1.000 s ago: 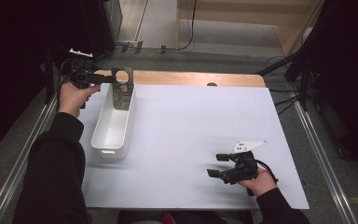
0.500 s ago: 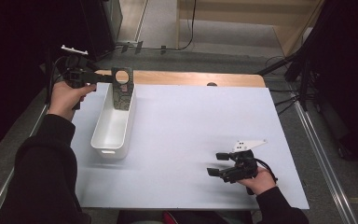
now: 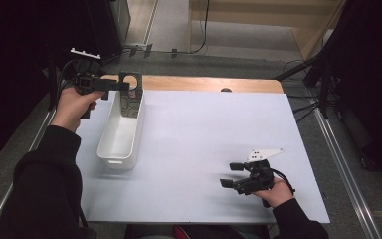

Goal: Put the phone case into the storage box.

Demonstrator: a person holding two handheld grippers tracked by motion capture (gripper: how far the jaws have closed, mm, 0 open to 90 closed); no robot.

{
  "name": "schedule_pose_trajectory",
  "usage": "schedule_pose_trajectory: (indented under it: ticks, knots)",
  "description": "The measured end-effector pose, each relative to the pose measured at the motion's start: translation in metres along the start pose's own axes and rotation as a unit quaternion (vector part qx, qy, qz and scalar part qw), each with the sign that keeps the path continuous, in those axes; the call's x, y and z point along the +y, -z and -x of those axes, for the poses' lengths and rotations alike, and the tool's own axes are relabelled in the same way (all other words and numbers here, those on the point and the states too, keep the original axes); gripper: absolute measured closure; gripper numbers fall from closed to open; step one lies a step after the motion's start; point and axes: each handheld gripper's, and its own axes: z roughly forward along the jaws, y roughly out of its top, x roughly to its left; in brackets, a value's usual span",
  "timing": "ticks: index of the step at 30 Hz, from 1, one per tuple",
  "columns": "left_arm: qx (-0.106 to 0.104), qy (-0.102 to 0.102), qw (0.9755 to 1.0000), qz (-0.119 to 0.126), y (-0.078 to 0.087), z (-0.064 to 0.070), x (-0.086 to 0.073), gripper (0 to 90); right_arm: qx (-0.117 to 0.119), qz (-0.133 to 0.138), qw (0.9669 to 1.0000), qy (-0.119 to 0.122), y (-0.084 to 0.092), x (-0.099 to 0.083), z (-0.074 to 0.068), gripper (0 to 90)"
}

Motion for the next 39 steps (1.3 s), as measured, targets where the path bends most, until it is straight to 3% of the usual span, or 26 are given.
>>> schedule_pose_trajectory:
  ticks: [3, 15, 29, 39]
  knots:
    - [-0.004, 0.002, 1.0000, -0.008, -0.002, 0.007, 0.001, 26.7, 0.000, -0.001, 1.0000, -0.001, 0.000, 0.000, 0.000, 17.3]
    - [-0.028, -0.047, 0.9983, -0.020, -0.017, 0.040, 0.001, 26.8, -0.002, 0.001, 1.0000, 0.001, 0.001, 0.000, 0.001, 17.3]
    - [-0.040, -0.079, 0.9954, -0.037, -0.033, 0.062, -0.004, 26.7, -0.001, 0.001, 1.0000, 0.001, 0.001, 0.000, 0.001, 17.3]
    - [-0.053, -0.093, 0.9937, -0.031, -0.037, 0.076, -0.016, 26.7, -0.001, 0.002, 1.0000, 0.000, 0.001, 0.000, 0.001, 17.3]
